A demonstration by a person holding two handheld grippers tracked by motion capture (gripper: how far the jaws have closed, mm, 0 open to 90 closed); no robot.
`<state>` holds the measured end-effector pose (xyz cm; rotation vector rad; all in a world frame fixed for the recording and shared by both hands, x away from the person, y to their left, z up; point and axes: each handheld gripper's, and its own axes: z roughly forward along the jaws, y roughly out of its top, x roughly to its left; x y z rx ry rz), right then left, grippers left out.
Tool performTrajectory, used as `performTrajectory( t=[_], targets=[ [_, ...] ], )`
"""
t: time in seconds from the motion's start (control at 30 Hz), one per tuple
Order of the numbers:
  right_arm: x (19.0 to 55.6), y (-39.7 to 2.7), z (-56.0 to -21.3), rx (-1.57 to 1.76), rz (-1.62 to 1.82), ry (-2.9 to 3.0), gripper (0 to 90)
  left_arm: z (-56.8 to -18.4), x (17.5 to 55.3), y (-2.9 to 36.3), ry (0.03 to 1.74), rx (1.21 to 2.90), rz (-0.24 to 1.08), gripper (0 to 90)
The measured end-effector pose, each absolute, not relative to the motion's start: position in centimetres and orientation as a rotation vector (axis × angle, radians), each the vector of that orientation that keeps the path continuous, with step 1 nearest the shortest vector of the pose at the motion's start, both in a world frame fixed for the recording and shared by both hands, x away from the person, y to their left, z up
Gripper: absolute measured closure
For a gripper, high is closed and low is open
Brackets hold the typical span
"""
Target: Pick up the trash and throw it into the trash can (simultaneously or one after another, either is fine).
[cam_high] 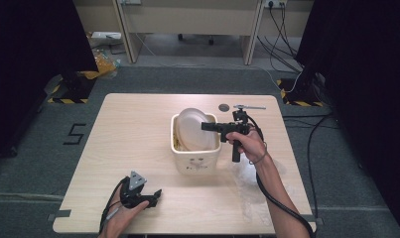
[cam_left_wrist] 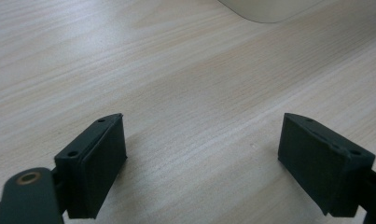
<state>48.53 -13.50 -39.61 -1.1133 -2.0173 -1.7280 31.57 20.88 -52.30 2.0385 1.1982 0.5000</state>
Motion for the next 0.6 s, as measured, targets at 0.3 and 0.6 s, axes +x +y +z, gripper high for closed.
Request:
performTrajectory(
  t=[0.3,0.6],
  targets=[
    [47.5,-15.9,-38.1,-1.166,-1.767,-2.114,69.2,-52.3,31.6,20.9,1.198,2.035,0.501,13.3],
    [44.4,-20.6,-37.1,-1.257,-1.747,-2.337,54.9,-52.3,31.6,20.8,1.2,2.036,0.5,13.3]
  ],
)
